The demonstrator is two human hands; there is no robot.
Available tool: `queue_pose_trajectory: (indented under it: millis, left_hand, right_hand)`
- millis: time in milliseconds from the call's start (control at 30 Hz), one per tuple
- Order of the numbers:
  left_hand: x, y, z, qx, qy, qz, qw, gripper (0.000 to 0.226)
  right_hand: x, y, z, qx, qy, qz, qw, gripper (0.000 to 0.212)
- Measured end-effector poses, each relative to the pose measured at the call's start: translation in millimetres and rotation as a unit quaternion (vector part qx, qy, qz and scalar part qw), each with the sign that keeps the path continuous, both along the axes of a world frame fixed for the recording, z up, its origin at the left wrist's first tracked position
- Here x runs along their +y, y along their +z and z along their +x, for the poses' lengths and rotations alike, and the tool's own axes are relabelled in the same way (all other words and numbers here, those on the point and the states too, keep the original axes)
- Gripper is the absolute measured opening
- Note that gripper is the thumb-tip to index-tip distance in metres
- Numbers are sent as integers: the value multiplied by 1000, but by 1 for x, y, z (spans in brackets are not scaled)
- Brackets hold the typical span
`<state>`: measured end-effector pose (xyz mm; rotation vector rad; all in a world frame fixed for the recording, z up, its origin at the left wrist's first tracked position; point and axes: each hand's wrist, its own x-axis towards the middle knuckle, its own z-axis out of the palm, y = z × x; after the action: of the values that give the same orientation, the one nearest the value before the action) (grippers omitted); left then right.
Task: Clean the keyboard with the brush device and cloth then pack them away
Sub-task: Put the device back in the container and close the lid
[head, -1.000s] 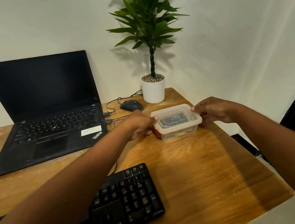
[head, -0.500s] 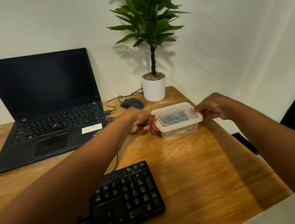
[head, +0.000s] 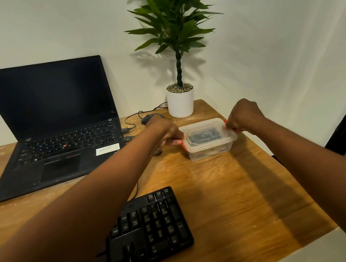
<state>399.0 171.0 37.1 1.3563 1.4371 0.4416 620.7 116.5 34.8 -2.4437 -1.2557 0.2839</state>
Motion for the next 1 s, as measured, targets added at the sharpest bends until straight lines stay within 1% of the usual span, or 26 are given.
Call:
queue_pose_trajectory:
  millis: [67, 133, 300, 367, 433, 500, 567, 600, 700, 733, 867, 933, 1000]
  left_hand:
    - [-1, 3, 3, 28, 8, 39, 999, 35]
    - [-2, 4, 6, 65, 15, 76, 995, 30]
    - [-15, 2, 3, 113, 17, 134, 984, 32]
    - [-25, 1, -4, 137, -3, 183, 974, 33]
    - [-33, 3, -18, 161, -19, 255, 953, 30]
    - [-42, 10, -42, 177, -33, 314, 932, 23]
    - [-56, 20, -73, 179, -42, 339, 923, 11]
    - [-60, 22, -86, 186, -43, 346, 919, 13]
    - [-75, 26, -131, 220, -33, 353, 909, 32]
    - [-81, 27, -146, 230, -38, 354, 906, 34]
    - [-107, 30, -216, 235, -33, 357, 903, 42]
    - [-118, 29, -254, 247, -24, 355, 901, 54]
    - [-131, 26, -293, 278, -51, 319, 905, 74]
  right_hand:
    - [1, 0, -3, -31, -1, -2, 1000, 36]
    - [2, -1, -3, -42, -2, -6, 999, 35]
    - [-2, 0, -8, -48, 3, 4, 999, 34]
    - [-8, 0, -16, -51, 19, 7, 999, 32]
    - [-18, 2, -27, -59, 45, 21, 997, 33]
    - [-28, 8, -44, -75, 75, 50, 993, 36]
    - [-37, 18, -67, -81, 115, 88, 986, 43]
    - [-42, 25, -79, -74, 136, 106, 982, 49]
    - [-59, 40, -124, -36, 197, 131, 971, 66]
    - [-65, 43, -139, -27, 218, 137, 966, 70]
    - [-89, 47, -192, -2, 297, 147, 944, 71]
    - [-98, 44, -211, 12, 330, 133, 934, 72]
    - [-108, 38, -226, 13, 366, 95, 926, 87]
